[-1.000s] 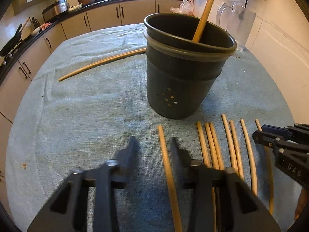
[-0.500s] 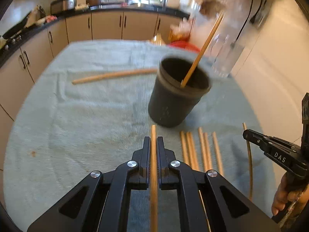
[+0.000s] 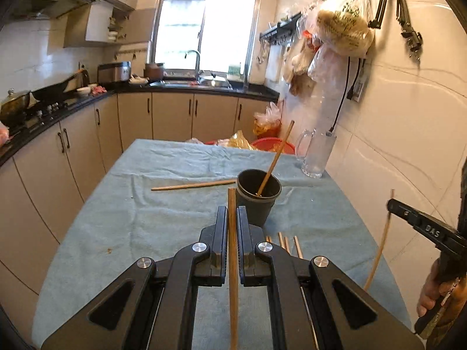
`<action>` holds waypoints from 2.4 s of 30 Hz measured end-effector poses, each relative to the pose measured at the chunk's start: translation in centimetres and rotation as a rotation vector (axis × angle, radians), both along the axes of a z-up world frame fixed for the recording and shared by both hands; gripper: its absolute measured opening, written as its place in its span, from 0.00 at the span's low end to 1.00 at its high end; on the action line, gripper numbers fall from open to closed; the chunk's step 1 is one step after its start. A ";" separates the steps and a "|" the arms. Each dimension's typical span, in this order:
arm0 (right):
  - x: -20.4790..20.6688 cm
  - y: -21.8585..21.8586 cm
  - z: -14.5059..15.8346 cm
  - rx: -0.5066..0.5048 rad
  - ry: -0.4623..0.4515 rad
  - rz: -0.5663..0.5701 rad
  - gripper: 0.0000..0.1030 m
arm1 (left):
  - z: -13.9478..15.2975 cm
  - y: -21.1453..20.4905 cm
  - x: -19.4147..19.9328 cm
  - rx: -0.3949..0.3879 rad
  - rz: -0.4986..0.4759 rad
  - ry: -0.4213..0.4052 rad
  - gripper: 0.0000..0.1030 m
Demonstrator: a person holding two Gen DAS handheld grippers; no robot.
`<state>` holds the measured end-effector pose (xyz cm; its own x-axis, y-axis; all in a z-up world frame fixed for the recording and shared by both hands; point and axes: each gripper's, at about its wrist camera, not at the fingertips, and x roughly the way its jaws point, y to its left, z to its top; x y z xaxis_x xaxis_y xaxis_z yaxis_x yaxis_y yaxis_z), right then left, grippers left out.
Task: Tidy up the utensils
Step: 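Lift the chopstick upright with the left gripper above the holder, then drop the chopstick into the holder by opening the left gripper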
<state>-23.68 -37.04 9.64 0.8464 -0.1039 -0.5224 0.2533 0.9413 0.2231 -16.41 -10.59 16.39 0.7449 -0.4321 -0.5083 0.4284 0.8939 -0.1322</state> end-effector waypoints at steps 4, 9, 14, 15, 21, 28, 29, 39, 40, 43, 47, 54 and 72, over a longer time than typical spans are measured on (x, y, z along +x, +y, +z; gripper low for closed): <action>-1.9 0.6 1.1 -0.007 -0.026 0.006 0.06 | 0.8 1.2 -1.2 -0.034 -0.007 0.008 0.05; -3.3 1.8 2.4 -0.023 -0.048 0.035 0.06 | 1.9 2.0 -3.0 -0.047 -0.023 -0.016 0.05; -3.7 2.4 3.3 -0.034 -0.070 0.056 0.06 | 3.0 2.5 -4.2 -0.060 -0.032 -0.047 0.05; -3.7 2.5 3.3 -0.035 -0.073 0.058 0.06 | 3.2 2.6 -4.3 -0.065 -0.033 -0.050 0.05; -2.6 2.7 4.0 -0.039 -0.082 0.064 0.06 | 4.9 3.1 -3.7 -0.094 -0.040 -0.065 0.05; -0.8 2.7 6.4 -0.050 -0.130 0.073 0.06 | 7.5 2.5 -0.5 -0.128 -0.049 -0.052 0.05; -0.5 2.6 6.8 -0.051 -0.142 0.075 0.06 | 8.1 2.3 0.2 -0.134 -0.047 -0.055 0.05; 4.3 1.5 10.9 0.023 -0.296 0.063 0.06 | 12.4 -1.5 6.5 -0.170 -0.011 -0.137 0.05; 5.0 1.2 11.2 0.042 -0.321 0.058 0.06 | 12.7 -1.9 7.1 -0.175 -0.010 -0.140 0.05; 7.1 0.6 11.9 0.083 -0.365 0.047 0.06 | 13.5 -3.3 9.3 -0.194 -0.010 -0.137 0.05; 10.0 0.2 12.1 0.104 -0.393 0.028 0.06 | 13.3 -5.1 11.7 -0.195 -0.012 -0.134 0.05; 14.9 -0.4 8.6 0.124 -0.316 0.008 0.06 | 9.3 -8.3 15.9 -0.136 -0.033 -0.061 0.05; 17.4 -1.6 3.3 0.213 -0.140 0.027 0.41 | 6.8 -6.4 15.7 -0.126 0.011 -0.009 0.41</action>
